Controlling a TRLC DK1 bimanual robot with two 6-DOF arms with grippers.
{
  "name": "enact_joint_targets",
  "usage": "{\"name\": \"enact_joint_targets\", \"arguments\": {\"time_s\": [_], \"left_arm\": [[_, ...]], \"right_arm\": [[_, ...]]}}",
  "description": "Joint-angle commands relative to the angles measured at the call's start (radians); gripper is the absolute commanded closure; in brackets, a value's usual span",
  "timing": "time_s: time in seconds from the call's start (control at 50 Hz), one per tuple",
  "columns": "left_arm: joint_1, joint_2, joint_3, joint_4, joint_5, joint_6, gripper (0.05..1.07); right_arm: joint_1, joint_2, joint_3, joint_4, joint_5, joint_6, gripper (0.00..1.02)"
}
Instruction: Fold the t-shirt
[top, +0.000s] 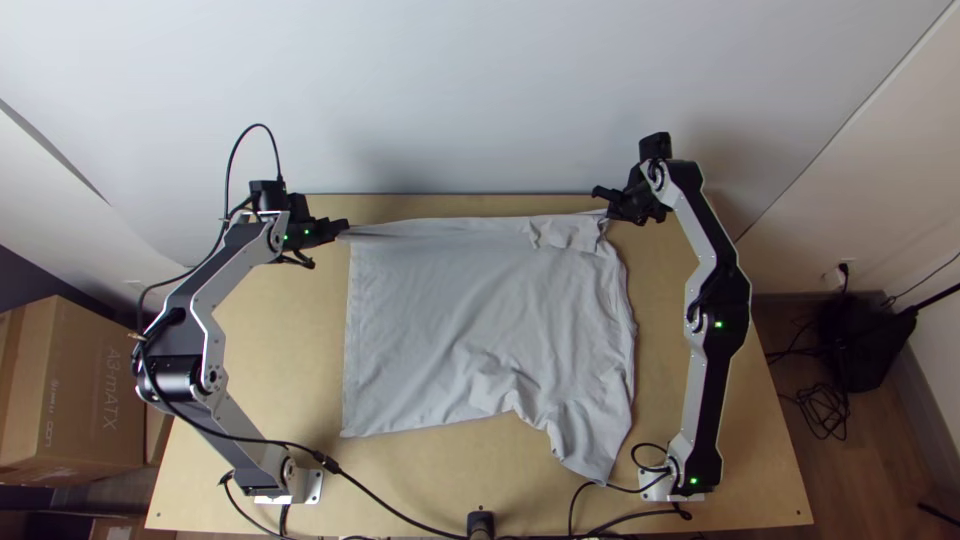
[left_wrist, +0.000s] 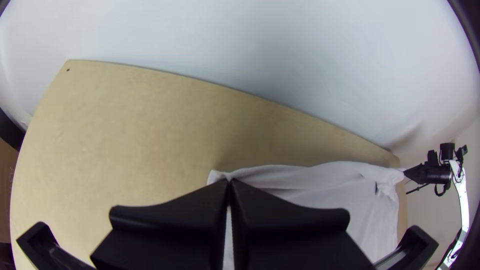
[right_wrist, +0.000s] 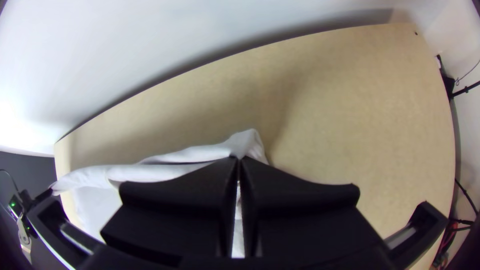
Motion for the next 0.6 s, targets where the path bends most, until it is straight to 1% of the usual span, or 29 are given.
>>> {"name": "enact_joint_targets", "arguments": {"time_s": [0.0,0.26,0.38,0.58], "left_arm": [[-0.002,-0.07,-0.079,0.024,0.016,-0.019,1.05],[-0.003,-0.147,-0.188,0.062,0.018,-0.022,1.05],[-0.006,-0.183,-0.237,0.079,0.018,-0.025,1.05],[-0.016,-0.249,-0.343,0.107,0.018,-0.025,1.05]], "right_arm": [[-0.016,-0.103,-0.074,-0.025,0.003,-0.008,1.0],[-0.016,-0.241,-0.275,-0.016,0.003,-0.034,1.0],[-0.014,-0.316,-0.411,0.02,0.003,-0.034,1.0],[-0.013,-0.45,-0.66,0.13,0.003,-0.042,1.0]]}}
